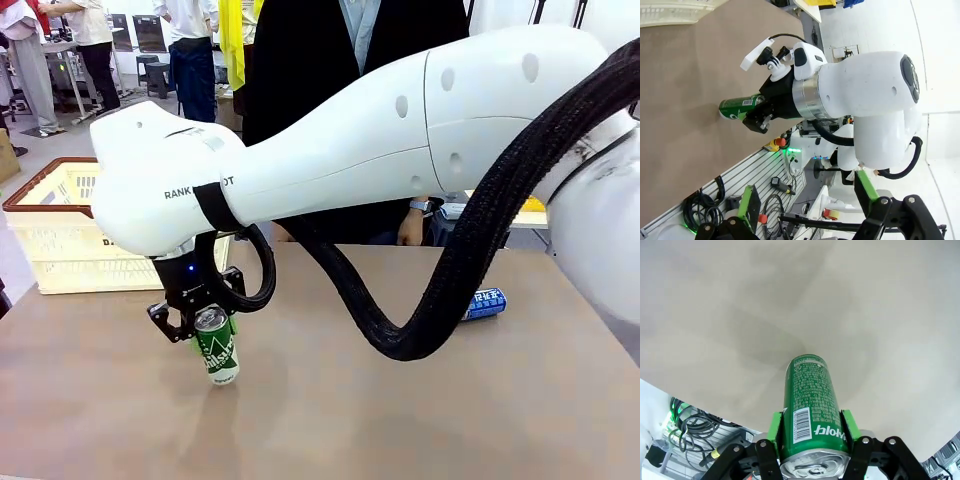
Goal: Place the drinks into the Shopping basket.
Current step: Pick up one drink and place it into the Shopping basket.
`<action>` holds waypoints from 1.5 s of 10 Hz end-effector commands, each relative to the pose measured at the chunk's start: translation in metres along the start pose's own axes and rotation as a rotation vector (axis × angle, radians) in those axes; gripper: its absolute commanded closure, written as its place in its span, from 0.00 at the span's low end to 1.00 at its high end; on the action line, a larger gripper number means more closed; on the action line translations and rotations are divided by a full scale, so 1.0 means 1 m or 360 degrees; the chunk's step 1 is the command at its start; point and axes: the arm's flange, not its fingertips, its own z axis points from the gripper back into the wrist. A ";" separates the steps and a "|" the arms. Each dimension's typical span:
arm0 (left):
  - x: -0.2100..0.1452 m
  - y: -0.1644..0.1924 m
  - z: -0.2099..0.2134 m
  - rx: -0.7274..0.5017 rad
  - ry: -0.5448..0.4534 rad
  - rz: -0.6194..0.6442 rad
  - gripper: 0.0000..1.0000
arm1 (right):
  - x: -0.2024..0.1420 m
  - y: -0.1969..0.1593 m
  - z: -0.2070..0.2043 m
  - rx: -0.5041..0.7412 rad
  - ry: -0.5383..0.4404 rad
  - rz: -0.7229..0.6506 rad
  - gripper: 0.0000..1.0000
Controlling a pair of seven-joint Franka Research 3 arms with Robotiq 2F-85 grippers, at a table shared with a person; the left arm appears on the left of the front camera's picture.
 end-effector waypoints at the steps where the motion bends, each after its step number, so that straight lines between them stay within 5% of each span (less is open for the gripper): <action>1: -0.001 -0.004 0.001 -0.0031 -0.0004 0.0018 0.00 | 0.002 0.001 0.008 0.0017 -0.0015 0.0023 0.00; 6: -0.001 -0.004 0.001 -0.0031 -0.0004 0.0018 0.00 | 0.000 -0.008 0.010 0.0057 -0.0016 -0.0019 0.00; 8: -0.001 -0.004 0.001 -0.0031 -0.0004 0.0018 0.00 | -0.014 -0.031 0.045 0.0117 -0.0030 -0.0053 0.00; 11: -0.001 -0.004 0.001 -0.0031 -0.0004 0.0018 0.00 | -0.096 -0.183 0.123 0.0513 0.0066 -0.0265 0.00; 15: -0.001 -0.004 0.001 -0.0031 -0.0004 0.0018 0.00 | -0.259 -0.385 0.087 0.1198 0.0065 -0.0420 0.00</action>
